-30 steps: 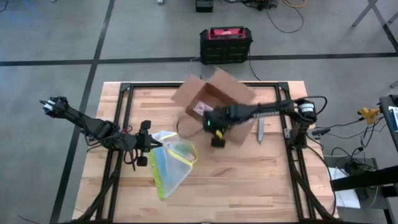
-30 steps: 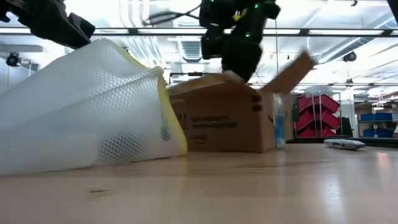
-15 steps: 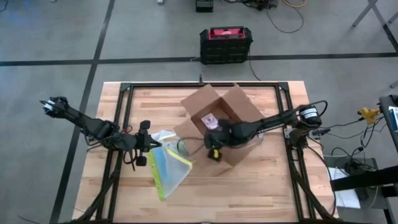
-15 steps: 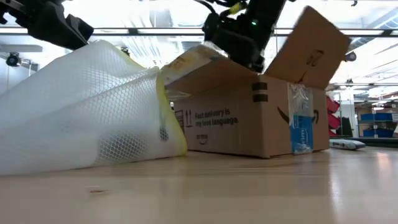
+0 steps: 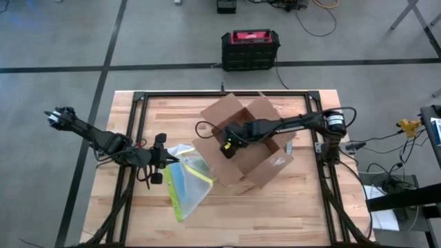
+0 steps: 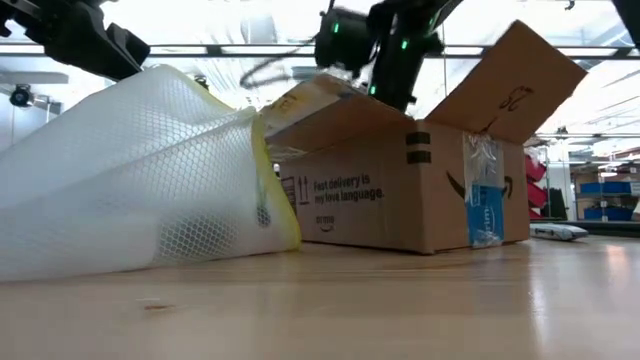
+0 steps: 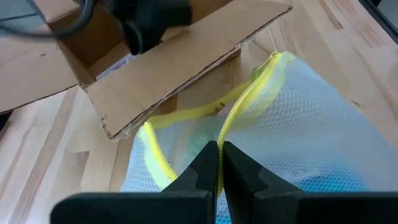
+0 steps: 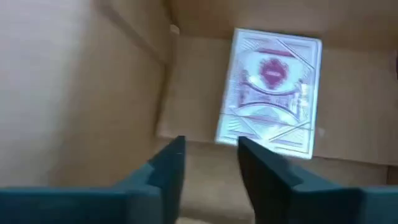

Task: Unpack boxes
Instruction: Put the playing cards into the transparent zip lock bag

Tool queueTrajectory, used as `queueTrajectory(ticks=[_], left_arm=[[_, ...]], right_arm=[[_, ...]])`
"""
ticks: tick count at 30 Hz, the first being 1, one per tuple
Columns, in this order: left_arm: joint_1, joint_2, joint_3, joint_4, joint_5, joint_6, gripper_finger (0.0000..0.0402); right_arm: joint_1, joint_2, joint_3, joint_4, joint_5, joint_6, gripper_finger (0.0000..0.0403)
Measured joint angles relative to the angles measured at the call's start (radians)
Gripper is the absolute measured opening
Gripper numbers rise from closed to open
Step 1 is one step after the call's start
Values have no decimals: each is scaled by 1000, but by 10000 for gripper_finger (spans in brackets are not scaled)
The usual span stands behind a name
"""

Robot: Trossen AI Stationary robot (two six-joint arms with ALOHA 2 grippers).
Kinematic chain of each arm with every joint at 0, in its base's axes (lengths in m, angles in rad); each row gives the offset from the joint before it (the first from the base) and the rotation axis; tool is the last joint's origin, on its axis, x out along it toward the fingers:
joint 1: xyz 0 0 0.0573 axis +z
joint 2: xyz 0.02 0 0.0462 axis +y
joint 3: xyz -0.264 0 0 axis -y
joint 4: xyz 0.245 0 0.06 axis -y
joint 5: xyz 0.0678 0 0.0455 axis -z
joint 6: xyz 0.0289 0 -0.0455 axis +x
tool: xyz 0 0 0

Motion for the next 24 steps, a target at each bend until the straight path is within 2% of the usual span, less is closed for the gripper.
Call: queueTrajectory(ticks=[2,5,9,12,16,18,22,24], left_arm=[[0,-1,0,0,0,-4,0],[0,-2,0,0,0,-25,0],[0,-1,0,0,1,-53,0],[0,-1,0,0,1,-63,0],[0,-2,0,0,1,-67,0],[0,-2,0,0,1,-68,0],[0,-2,0,0,0,-81,0],[0,-2,0,0,1,-91,0]], right_arm=[[-25,25,1,5,-7,-22,220],[-46,32,1,-1,-13,-17,252],[-68,31,1,-22,-22,-17,261],[-77,28,1,-43,-24,-26,249],[-71,7,20,-54,-9,-85,197],[-66,-15,43,-54,-8,-111,153],[-80,-67,66,-63,-44,-160,34],[-100,-67,58,-93,-89,-157,13]])
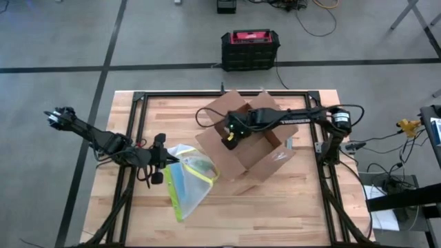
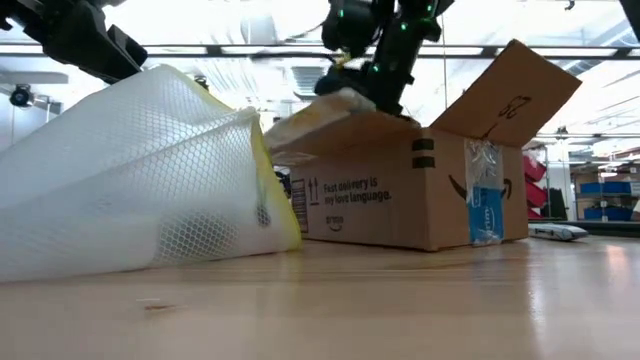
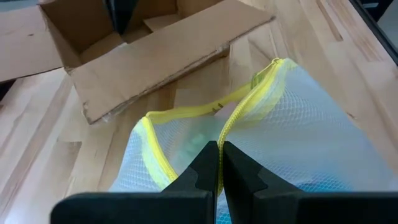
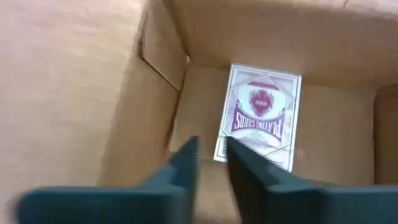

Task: Unpack boxes
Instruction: Put the playing cards into the transparent zip lock bag

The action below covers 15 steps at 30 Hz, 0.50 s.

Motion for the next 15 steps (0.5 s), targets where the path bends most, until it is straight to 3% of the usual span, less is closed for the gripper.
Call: queueTrajectory(ticks=[7,15], left_arm=[[0,0,0,0,0,-20,0],[0,0,0,0,-1,-14,0]], right_arm=[[-50,17,-92,23,-68,76,3],[-44,87,-79,33,-70,48,0]])
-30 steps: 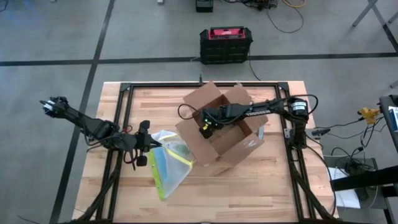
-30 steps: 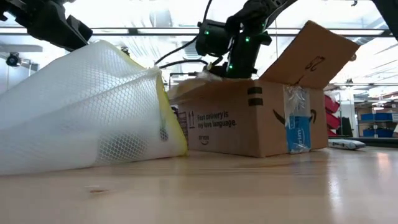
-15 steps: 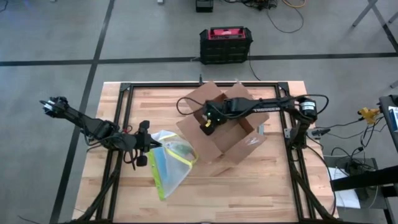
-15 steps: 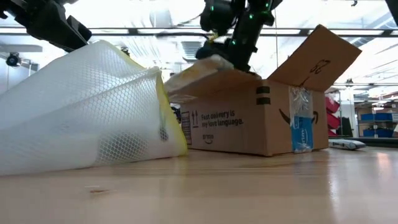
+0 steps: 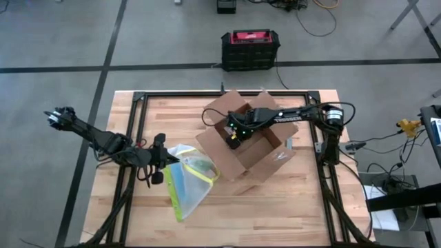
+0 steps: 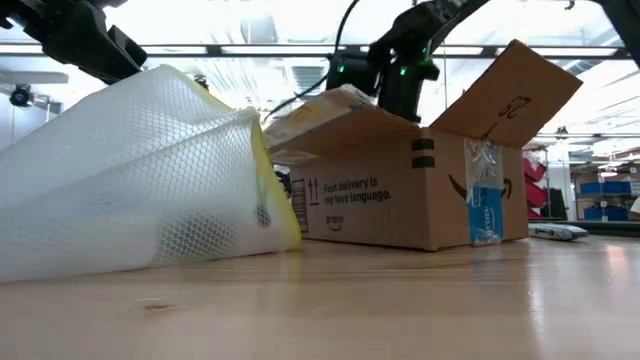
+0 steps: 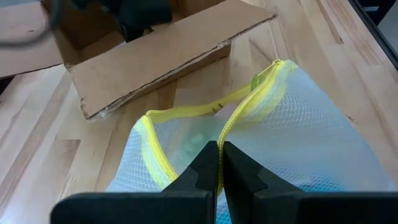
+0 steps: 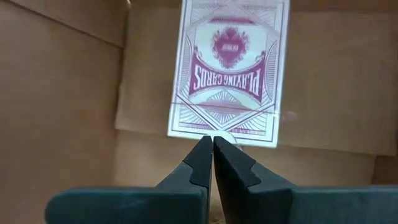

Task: Unpack boxes
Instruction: Put the playing cards into the transparent zip lock bag

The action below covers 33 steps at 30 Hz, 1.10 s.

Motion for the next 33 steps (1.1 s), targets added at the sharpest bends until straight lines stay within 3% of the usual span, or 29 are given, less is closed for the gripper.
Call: queueTrajectory(ticks=[3,10,16,20,26,30,33], left_arm=[[0,0,0,1,0,0,0],[0,-2,0,3,-1,-2,0],[0,-3,0,4,-2,0,0],[0,-3,0,4,-2,0,0],[0,-3,0,4,-4,-4,0],[0,-3,0,4,-3,-13,0],[0,-4,0,4,-1,-29,0]], right_arm=[[-2,8,11,-18,24,-7,0],[0,-5,56,-146,187,23,0],[-3,-6,109,-144,181,-91,0],[-20,-3,130,-119,37,-104,0],[-28,66,128,-125,10,-104,0],[-34,81,130,-122,33,-94,0],[-38,65,137,-165,116,-81,0]])
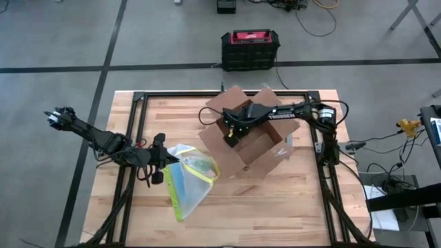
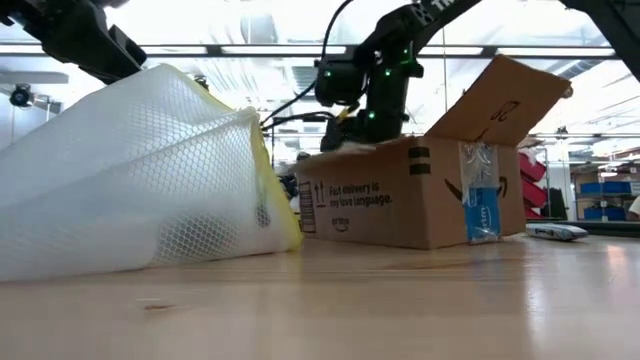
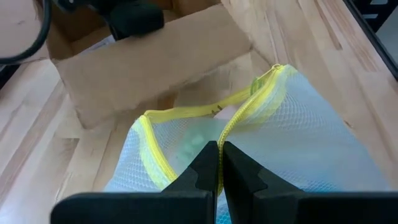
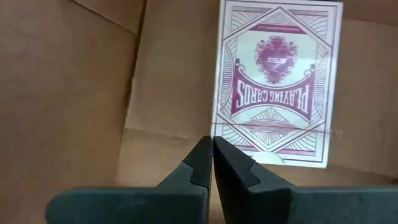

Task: Unpack boxes
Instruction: Put the playing cards into the transparent zip lock bag

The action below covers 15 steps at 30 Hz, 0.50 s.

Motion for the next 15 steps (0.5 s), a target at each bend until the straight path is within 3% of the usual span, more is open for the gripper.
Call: queueTrajectory(ticks=[5,10,15], left_arm=[[0,0,0,-2,1,0,0],[0,0,0,-1,1,-1,0],[0,0,0,-1,15,-8,0]], right_arm=[[-23,-20,33,-76,101,-15,0],[-37,-29,43,-36,-7,-84,0],[-65,-62,41,-20,0,-222,0]])
